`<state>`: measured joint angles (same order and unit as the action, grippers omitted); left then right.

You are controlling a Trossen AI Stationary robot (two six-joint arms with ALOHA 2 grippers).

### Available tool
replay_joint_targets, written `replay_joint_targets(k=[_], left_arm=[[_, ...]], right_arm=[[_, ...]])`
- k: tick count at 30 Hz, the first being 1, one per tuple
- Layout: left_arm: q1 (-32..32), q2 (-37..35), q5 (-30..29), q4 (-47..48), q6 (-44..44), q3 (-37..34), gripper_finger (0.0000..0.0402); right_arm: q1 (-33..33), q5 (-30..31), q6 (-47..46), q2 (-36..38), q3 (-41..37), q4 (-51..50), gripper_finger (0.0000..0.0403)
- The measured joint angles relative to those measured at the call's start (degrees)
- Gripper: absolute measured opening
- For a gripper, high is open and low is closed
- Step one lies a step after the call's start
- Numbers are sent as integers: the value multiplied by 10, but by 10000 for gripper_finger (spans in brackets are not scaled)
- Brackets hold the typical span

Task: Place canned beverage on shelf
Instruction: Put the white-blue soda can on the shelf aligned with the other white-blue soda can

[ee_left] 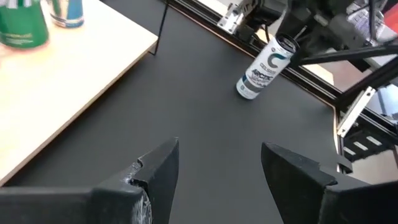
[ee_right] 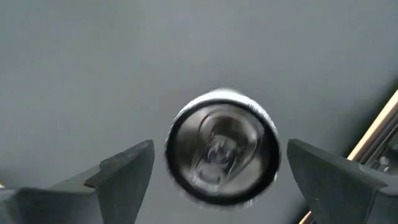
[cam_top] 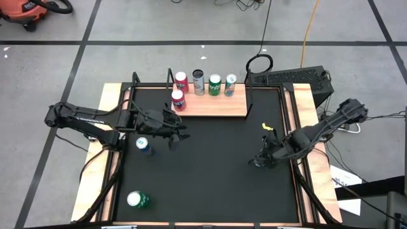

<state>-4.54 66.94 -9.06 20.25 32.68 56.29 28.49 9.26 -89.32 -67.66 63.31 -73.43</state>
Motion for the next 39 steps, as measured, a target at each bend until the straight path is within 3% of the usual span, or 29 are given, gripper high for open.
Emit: replay_joint_targets(k=[7, 14, 16, 23, 25, 28, 33, 39], left_arm=[[0, 0, -13, 0, -3, 0, 228], [0, 0, -13, 0, -5, 0, 228], [0, 0, -13, 0, -5, 0, 228], [2, 3, -11, -15, -43, 0, 228], [10, 14, 11, -37, -55, 0, 228], [32, 44, 95, -75, -62, 0, 228], [50, 114, 232, -167, -60, 0, 228], [55, 164, 271, -250, -61, 0, 229]], right_arm=[[2, 15, -1, -38, -11, 3, 347], [2, 13, 22, -47, -11, 10, 256], [2, 12, 55, -45, -11, 24, 237], [-11, 9, 239, -25, -11, 178, 237], [-23, 9, 317, -23, -3, 234, 237], [-51, 11, 440, -28, 26, 304, 237], [-110, 3, 601, -54, 92, 334, 237], [-161, -48, 715, -108, 153, 319, 237]])
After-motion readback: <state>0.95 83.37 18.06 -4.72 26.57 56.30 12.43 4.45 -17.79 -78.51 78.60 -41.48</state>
